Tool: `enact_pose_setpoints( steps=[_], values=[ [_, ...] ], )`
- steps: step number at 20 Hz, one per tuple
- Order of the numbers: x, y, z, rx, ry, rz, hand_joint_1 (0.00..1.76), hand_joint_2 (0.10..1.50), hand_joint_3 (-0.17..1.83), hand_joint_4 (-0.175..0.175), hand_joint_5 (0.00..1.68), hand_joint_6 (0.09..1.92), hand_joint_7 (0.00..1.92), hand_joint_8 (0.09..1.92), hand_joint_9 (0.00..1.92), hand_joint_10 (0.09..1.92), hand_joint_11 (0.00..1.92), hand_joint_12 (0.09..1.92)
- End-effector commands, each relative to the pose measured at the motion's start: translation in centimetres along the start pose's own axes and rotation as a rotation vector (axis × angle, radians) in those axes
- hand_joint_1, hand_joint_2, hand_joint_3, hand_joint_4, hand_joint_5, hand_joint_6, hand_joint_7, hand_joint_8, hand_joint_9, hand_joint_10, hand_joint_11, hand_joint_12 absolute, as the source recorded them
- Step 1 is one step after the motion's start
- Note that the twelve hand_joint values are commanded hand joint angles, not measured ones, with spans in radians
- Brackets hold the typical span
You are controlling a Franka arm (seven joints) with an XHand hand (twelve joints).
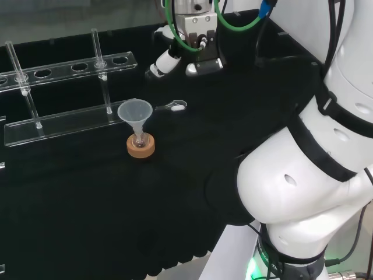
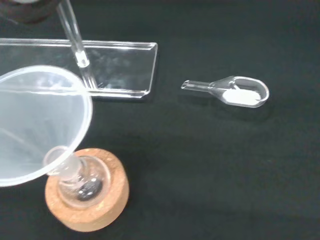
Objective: Pick up the weighing funnel.
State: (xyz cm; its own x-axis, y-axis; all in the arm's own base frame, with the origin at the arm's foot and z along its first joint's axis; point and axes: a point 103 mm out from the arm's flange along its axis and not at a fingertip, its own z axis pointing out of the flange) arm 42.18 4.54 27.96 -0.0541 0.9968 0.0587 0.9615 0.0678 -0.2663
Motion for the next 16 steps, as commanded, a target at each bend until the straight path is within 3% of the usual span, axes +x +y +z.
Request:
enact_pose_setpoints(
  steps=[1,9,16],
  values=[
    [-2.5,0.9,-0.5,0.005,0.002,0.017,0.67,0.69,0.31,-0.056,0.3,0.09,0.14,0.7,0.37,0.7,0.19,1.39],
    [-6.0,3.2,0.4,0.018,0.0,0.062,0.74,0.69,0.34,-0.052,0.36,0.09,0.22,0.7,0.43,0.67,0.22,1.38],
    [-8.6,7.4,3.4,0.062,-0.009,0.077,0.82,0.66,0.39,-0.046,0.47,0.09,0.31,0.69,0.51,0.63,0.26,1.36]
  ],
)
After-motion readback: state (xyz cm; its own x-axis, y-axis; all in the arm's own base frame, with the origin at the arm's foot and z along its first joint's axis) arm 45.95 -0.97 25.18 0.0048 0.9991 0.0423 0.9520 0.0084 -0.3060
